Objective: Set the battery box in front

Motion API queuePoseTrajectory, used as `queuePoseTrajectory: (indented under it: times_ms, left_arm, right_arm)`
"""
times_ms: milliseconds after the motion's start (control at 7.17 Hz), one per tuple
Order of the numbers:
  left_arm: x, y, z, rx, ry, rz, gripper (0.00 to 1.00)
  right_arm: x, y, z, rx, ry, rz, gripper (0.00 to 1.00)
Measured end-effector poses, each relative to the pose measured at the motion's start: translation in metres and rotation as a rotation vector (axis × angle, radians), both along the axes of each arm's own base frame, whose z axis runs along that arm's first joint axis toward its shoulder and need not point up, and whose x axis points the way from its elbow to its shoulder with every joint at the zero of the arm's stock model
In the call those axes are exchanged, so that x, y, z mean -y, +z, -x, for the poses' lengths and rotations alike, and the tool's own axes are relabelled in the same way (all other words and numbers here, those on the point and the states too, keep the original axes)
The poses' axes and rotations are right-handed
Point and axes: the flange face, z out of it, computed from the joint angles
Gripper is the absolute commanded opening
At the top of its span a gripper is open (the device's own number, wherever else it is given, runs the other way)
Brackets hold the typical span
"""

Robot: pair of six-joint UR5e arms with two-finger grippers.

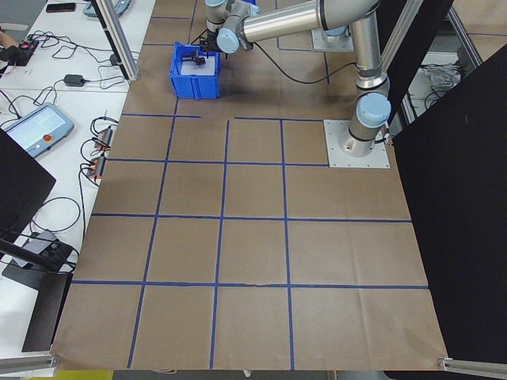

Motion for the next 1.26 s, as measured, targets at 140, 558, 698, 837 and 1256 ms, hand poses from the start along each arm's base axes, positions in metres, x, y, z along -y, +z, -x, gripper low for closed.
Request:
queuePoseTrajectory:
  times_ms: [140, 558, 698, 837, 1256]
  left_arm:
    - [-0.004, 0.015, -0.005, 0.004, -0.020, 0.009, 0.87]
    - [-0.031, 0.069, -0.040, 0.105, -0.232, 0.002, 0.98]
    - [-0.047, 0.092, -0.058, 0.167, -0.346, -0.014, 0.99]
    - [-0.066, 0.114, -0.077, 0.202, -0.454, -0.038, 0.99]
    - [-0.136, 0.146, -0.144, 0.224, -0.869, -0.026, 0.99]
  right_arm:
    - [0.000, 0.000, 0.000, 0.000, 0.001, 0.000, 0.00]
    - [-0.001, 0.000, -0.001, 0.001, 0.002, 0.000, 0.00]
    - [-0.002, 0.001, -0.002, 0.005, 0.003, 0.002, 0.00]
    - [-0.008, 0.001, -0.006, 0.013, 0.006, 0.007, 0.00]
    - [-0.027, -0.003, -0.015, 0.021, 0.007, 0.008, 0.00]
